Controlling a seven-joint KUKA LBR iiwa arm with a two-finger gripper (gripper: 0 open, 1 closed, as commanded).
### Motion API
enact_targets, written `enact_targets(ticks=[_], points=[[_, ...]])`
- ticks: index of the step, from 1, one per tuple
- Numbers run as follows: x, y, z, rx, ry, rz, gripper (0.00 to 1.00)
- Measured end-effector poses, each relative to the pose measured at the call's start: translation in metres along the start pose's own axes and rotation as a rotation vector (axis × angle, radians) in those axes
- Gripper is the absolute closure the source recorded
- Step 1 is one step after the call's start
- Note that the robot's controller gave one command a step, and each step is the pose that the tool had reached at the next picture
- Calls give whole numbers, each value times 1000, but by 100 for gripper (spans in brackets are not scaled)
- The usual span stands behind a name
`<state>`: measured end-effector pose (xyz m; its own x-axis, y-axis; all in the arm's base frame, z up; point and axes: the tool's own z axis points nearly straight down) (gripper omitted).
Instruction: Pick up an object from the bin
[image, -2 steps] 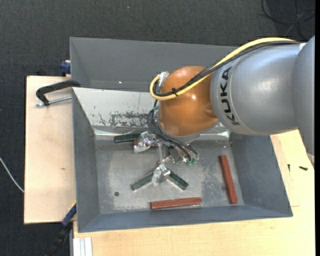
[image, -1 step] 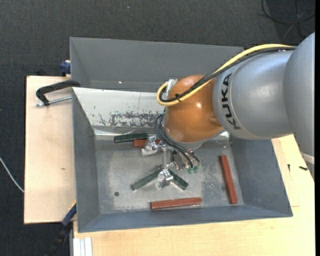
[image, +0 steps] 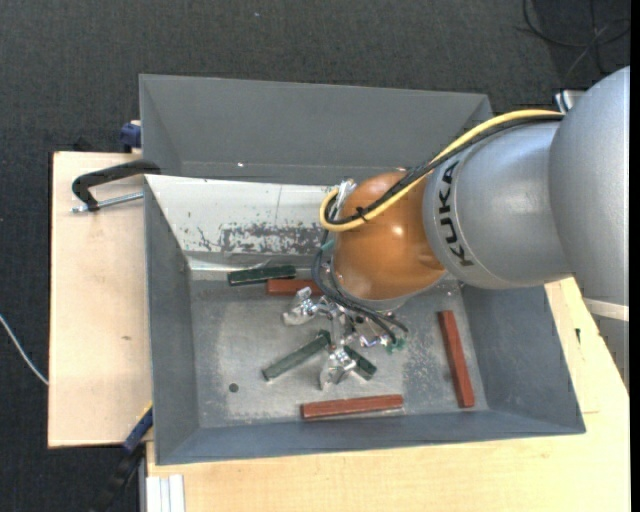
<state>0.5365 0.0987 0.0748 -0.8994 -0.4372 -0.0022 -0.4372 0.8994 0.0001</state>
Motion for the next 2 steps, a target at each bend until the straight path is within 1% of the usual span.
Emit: enact_targets(ticks=[1,2], points=[[0,2,-5,-1,-1,2,100],[0,2,-5,-1,-1,2,100]])
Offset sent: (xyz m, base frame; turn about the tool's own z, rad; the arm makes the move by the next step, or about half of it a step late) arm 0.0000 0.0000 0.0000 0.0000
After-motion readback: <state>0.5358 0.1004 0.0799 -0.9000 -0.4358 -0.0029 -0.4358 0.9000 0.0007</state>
